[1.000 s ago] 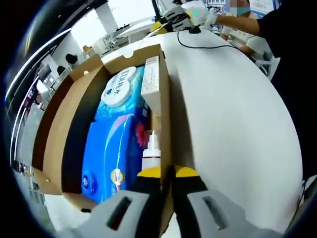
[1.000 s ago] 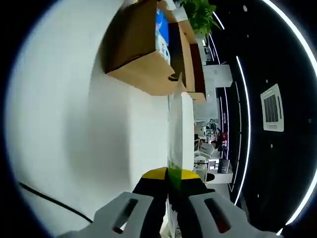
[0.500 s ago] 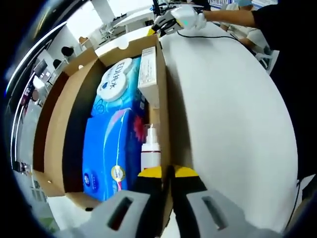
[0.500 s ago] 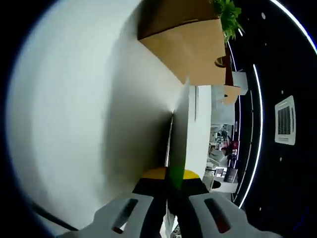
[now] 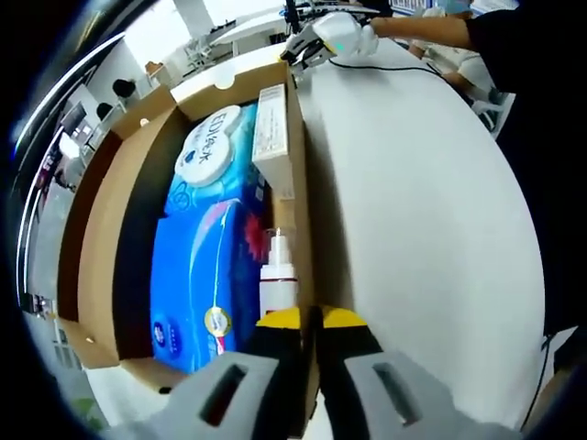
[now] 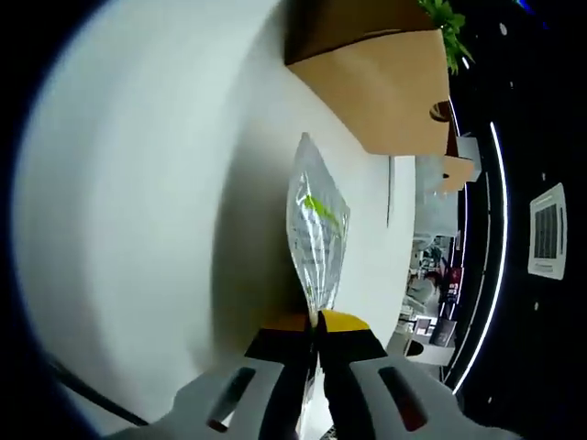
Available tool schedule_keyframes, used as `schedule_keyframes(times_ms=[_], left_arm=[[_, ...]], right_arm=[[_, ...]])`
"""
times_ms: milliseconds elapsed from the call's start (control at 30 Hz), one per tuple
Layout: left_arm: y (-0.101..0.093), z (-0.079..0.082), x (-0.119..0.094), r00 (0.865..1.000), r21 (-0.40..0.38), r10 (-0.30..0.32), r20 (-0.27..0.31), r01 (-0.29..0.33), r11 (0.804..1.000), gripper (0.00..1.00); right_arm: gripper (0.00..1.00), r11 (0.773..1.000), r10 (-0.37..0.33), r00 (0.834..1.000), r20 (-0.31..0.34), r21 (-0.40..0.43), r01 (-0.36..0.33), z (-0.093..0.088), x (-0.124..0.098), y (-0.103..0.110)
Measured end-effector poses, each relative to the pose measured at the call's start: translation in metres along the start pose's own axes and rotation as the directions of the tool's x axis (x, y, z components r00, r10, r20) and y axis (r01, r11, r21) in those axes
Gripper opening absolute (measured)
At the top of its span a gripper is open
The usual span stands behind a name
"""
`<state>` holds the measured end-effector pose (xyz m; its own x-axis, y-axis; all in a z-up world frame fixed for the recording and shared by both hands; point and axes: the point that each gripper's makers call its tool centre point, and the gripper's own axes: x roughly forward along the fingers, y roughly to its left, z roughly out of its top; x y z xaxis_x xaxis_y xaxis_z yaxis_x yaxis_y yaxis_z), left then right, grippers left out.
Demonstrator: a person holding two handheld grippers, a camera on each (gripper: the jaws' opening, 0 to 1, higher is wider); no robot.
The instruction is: Operate the shoe box by opening the lid, removing the specified soft item, and placing it in the target area until the item is outside and the box remains undamaged.
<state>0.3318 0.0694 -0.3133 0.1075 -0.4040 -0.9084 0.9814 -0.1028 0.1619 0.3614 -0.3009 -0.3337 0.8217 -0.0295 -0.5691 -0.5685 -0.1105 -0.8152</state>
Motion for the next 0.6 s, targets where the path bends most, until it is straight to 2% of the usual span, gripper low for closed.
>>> schedule_keyframes(times_ms=[167,333,600], left_arm=[[0.000,0.000,0.000,1.000,-0.008,0.002,0.007,-0.002,1.000,0.03],[0.000,0.000,0.000,1.000,-0.007,0.006,0.009,-0.006,1.000,0.03],[0.001,0.000,-0.001,1.000,-0.006,0.006,0.015,-0.006,1.000,0.03]], right_arm=[[0.02,1.000,-0.002,1.000,-0.005,-0.009,0.002,0.003,-0.005,-0.002],[0.10,1.000,0.005,1.000,-0.021,-0.010,-0.005,0.004,-0.010,0.001],[0.13,1.000,-0.029,0.999,-0.033,0.007,0.030,0.000,-0.031,0.003]])
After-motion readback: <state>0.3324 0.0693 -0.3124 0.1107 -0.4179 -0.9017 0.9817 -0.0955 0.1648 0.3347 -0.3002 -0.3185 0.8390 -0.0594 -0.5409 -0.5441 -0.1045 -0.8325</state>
